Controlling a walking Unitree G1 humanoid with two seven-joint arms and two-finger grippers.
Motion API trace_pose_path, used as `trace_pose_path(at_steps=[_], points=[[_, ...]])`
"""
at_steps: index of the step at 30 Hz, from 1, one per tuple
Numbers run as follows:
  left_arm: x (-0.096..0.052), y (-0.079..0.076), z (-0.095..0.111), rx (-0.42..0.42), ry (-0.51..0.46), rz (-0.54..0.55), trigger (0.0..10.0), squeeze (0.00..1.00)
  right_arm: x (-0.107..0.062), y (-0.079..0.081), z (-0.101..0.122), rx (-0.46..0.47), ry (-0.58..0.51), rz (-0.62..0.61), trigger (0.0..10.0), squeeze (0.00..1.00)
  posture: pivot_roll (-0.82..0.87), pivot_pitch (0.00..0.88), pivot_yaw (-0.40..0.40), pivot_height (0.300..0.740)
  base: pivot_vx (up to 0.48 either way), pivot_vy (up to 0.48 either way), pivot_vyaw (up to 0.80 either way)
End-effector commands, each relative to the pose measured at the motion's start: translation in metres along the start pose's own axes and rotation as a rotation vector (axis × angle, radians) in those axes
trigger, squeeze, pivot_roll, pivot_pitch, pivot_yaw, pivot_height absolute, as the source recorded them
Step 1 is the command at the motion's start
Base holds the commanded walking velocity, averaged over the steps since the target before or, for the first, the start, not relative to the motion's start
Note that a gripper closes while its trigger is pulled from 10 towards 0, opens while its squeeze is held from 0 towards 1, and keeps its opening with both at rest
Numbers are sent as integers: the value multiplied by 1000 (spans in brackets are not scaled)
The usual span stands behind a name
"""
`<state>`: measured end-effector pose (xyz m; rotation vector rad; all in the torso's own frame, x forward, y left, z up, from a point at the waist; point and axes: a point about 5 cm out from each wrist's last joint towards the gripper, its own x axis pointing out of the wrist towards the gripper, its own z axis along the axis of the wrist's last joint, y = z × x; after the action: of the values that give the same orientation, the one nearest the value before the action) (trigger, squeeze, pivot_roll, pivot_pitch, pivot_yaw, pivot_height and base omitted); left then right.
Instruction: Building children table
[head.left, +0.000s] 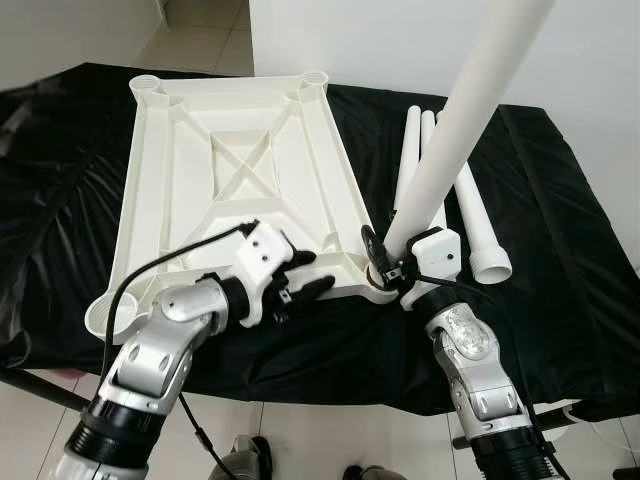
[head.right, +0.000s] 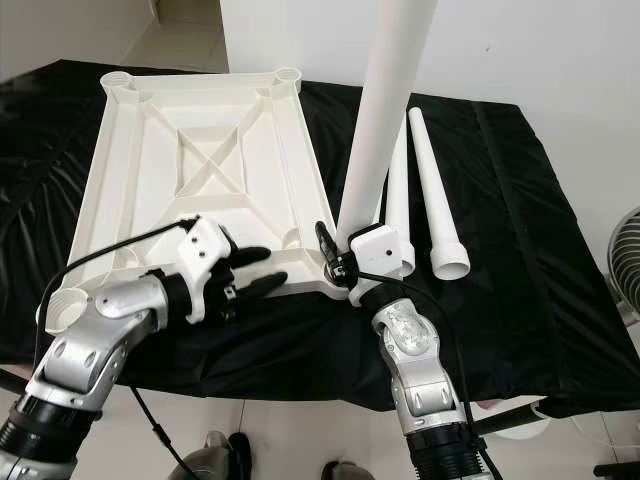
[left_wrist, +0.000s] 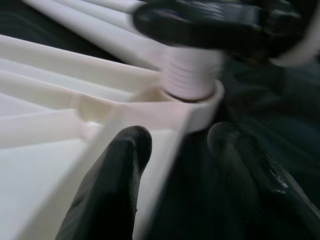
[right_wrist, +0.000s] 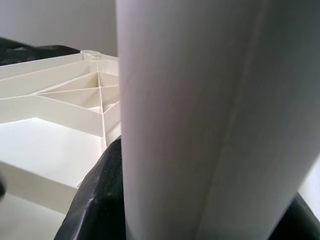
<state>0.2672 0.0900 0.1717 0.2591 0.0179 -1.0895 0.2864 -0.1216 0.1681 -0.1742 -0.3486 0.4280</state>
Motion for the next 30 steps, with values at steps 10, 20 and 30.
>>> trace_pose_path(at_steps=[10, 20, 30], points=[[4, -12, 1, 1, 9, -59, 10000, 0, -16, -2, -19, 102, 88, 26, 10000, 0, 36, 174, -21, 740, 0, 0, 0], [3, -13, 2, -1, 14, -55, 10000, 0, -13, -16, -31, 219, 159, -82, 10000, 0, 37, 177, -21, 740, 0, 0, 0], [2, -11, 2, -3, 15, -41, 10000, 0, -5, -12, -34, 230, 235, -60, 10000, 0, 37, 179, -22, 740, 0, 0, 0]])
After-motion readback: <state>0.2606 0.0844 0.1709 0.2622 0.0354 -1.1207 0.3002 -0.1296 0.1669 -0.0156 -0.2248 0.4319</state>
